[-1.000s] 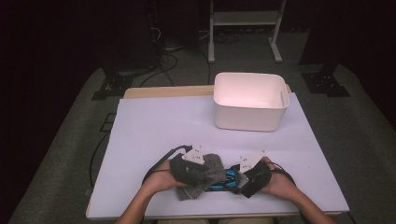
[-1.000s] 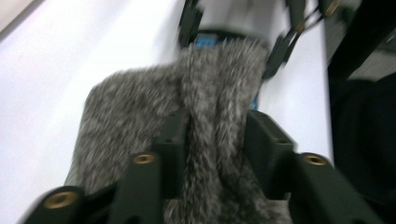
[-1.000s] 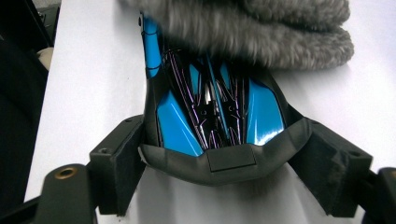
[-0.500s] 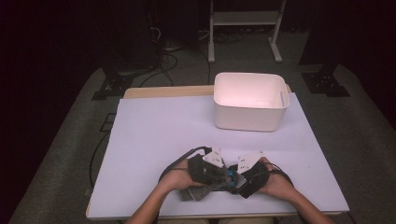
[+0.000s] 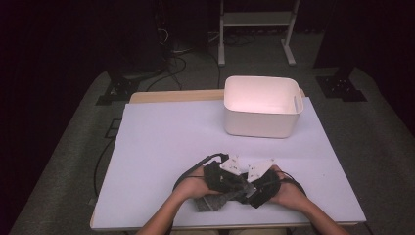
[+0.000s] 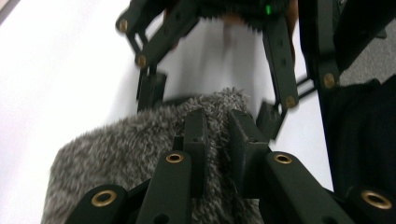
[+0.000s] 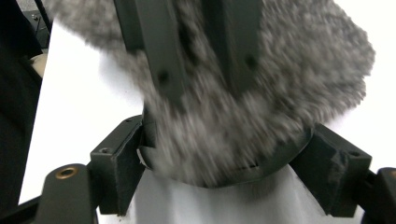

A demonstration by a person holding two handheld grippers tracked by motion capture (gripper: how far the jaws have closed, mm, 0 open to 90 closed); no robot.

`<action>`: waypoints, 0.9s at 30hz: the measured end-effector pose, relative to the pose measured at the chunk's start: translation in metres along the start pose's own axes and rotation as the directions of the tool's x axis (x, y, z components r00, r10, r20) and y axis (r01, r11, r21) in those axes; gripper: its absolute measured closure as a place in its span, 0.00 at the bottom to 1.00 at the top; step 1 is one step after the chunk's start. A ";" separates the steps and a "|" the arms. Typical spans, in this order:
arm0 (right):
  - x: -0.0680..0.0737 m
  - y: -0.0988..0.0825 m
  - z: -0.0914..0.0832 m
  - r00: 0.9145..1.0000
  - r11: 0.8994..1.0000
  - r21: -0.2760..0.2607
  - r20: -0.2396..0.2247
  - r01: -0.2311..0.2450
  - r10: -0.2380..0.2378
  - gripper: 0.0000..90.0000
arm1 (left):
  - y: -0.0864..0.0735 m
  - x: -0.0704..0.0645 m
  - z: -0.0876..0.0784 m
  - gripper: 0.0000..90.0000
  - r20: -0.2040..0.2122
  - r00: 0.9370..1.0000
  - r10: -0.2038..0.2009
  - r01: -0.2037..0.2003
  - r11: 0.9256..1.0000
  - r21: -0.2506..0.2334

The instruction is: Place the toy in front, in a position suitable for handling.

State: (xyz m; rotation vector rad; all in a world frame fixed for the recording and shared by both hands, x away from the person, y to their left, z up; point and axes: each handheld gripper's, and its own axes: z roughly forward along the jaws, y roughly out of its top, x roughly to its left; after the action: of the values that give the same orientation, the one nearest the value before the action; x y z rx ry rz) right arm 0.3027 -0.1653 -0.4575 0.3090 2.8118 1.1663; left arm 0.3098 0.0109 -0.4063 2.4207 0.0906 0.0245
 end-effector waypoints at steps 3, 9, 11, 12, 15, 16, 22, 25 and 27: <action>0.000 -0.001 0.000 1.000 1.000 -0.002 0.001 -0.004 0.004 0.23 | 0.004 0.001 0.005 0.87 -0.009 1.000 0.015 -0.015 1.000 0.016; 0.000 -0.001 0.000 1.000 1.000 -0.004 0.003 0.000 0.000 0.24 | -0.008 0.006 -0.007 0.87 -0.025 1.000 -0.005 0.006 0.999 0.032; 0.000 -0.001 0.000 1.000 1.000 -0.002 0.002 -0.003 0.003 0.24 | -0.012 0.008 -0.012 0.87 -0.042 0.999 -0.017 0.019 0.999 0.031; 0.000 0.000 0.000 1.000 1.000 0.000 0.003 -0.001 0.001 0.24 | -0.012 0.008 -0.013 0.87 -0.046 0.999 -0.023 0.024 0.999 0.028; 0.000 0.000 0.001 1.000 1.000 -0.001 0.004 0.000 0.000 0.23 | -0.008 0.008 -0.008 0.87 -0.005 1.000 -0.029 0.029 1.000 0.008; 0.000 0.000 0.002 1.000 1.000 -0.003 0.003 -0.002 0.002 0.23 | -0.006 0.008 -0.006 0.87 0.009 1.000 -0.030 0.030 1.000 0.000; -0.001 -0.002 0.002 1.000 1.000 -0.005 -0.008 -0.014 0.014 0.24 | 0.000 0.007 0.003 0.87 0.033 0.999 -0.012 0.012 1.000 0.003; 0.000 -0.001 0.002 1.000 1.000 -0.002 -0.007 -0.022 0.022 0.25 | -0.007 0.007 -0.003 0.87 0.022 1.000 -0.020 0.020 1.000 0.007; 0.001 -0.001 0.002 1.000 1.000 0.001 0.000 -0.022 0.022 0.25 | -0.012 0.007 -0.011 0.87 0.009 1.000 -0.023 0.023 0.999 0.022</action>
State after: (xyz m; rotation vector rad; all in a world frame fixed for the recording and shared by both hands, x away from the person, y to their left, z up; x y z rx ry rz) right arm 0.3019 -0.1640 -0.4598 0.3408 2.8165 1.1690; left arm 0.3154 0.0279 -0.4058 2.4416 0.1151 0.0024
